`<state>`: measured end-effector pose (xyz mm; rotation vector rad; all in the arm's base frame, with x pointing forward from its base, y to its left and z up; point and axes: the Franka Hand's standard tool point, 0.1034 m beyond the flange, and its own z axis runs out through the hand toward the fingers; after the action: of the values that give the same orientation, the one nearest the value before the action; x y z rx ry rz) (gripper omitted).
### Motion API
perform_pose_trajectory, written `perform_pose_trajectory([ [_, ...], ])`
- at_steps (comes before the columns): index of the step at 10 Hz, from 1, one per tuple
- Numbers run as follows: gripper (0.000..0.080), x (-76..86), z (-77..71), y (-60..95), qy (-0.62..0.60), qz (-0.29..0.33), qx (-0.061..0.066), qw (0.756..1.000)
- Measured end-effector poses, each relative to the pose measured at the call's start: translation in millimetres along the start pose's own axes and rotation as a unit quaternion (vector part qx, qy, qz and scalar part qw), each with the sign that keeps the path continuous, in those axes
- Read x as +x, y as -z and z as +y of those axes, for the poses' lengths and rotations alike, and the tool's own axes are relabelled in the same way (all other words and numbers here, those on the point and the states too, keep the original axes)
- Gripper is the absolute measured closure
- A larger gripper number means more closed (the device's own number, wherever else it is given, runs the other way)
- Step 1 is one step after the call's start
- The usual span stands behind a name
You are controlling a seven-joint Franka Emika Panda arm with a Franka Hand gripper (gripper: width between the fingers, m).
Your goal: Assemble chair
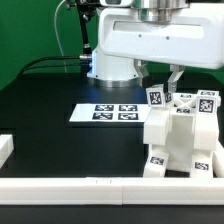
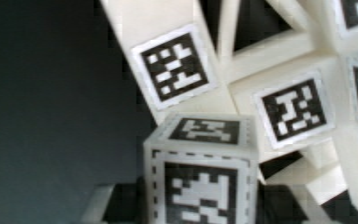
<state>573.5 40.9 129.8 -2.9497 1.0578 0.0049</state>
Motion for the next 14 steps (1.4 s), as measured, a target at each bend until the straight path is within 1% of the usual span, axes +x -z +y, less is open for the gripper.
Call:
perform_pose_trajectory([
  [2, 0.0528, -0.2, -0.4, -0.2, -0.075, -0.001, -0.001, 0.997],
  [3, 0.0528, 0.7, -1.0, -0.4, -0.139, -0.009, -0.007, 0.99],
  [5, 0.0525, 6.3, 1.8, -1.1, -0.288, -0.033, -0.015, 0.957],
  [6, 0.0525, 6.6, 0.8, -1.4, -0.35, -0.036, -0.014, 0.936],
  [7, 0.0525, 6.4, -2.3, -1.8, -0.435, -0.037, -0.011, 0.9],
  [8, 0.0525, 7.3, -4.8, -1.2, -0.442, -0.032, -0.006, 0.896],
  [9, 0.0416, 7.5, -4.0, -1.7, -0.43, -0.032, -0.007, 0.902],
  [10, 0.0416, 7.3, -3.9, -2.2, -0.429, -0.032, -0.007, 0.903],
  [11, 0.0281, 7.0, -4.1, -2.4, -0.429, -0.032, -0.007, 0.903],
  [12, 0.0177, 6.4, -4.7, -2.5, -0.425, -0.032, -0.007, 0.905],
  [13, 0.0158, 4.9, -9.5, -2.1, -0.373, -0.028, 0.0, 0.927],
  [14, 0.0158, 2.4, -15.4, -1.8, -0.334, -0.022, 0.01, 0.942],
])
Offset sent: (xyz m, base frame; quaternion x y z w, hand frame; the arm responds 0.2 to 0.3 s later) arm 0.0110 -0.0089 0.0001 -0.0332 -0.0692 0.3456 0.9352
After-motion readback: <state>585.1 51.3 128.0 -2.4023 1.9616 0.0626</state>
